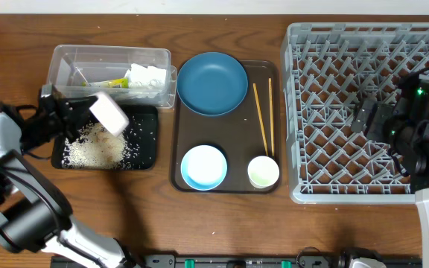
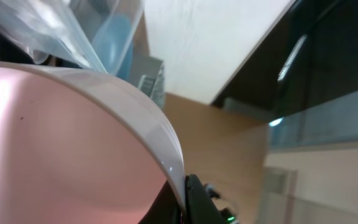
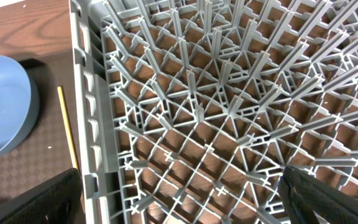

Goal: Sort waste into correct bins and load items into the dishwasher rack
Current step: 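Tip the pink bowl over the black tray to dump rice, then carry the emptied pink bowl back toward the brown tray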

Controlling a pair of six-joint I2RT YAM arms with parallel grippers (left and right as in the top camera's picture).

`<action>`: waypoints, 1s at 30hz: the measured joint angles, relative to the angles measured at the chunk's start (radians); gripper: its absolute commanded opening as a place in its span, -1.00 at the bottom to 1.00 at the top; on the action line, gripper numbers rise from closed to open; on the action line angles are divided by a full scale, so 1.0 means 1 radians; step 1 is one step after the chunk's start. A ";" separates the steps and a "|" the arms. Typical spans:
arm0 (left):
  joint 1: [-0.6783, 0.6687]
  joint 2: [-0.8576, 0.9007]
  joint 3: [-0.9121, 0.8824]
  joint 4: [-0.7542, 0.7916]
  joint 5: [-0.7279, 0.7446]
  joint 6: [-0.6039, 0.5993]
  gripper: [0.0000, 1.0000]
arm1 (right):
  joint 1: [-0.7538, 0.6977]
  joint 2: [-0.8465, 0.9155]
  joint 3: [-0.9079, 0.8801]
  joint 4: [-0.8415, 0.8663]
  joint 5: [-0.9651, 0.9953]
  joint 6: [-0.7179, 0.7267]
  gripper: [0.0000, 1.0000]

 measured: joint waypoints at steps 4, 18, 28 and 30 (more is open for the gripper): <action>-0.067 -0.113 0.050 0.012 -0.098 -0.005 -0.88 | 0.000 0.000 0.000 0.000 0.000 0.000 0.98; -0.701 -0.399 0.091 0.307 -0.806 -0.145 -0.88 | 0.000 0.000 0.000 0.006 0.000 0.000 0.99; -1.192 -0.234 0.091 0.365 -1.270 -0.158 -0.88 | 0.000 0.000 0.000 -0.002 0.000 0.000 0.99; -1.253 -0.190 0.091 0.373 -1.318 -0.158 -0.88 | 0.000 0.000 0.000 -0.002 0.000 0.000 0.98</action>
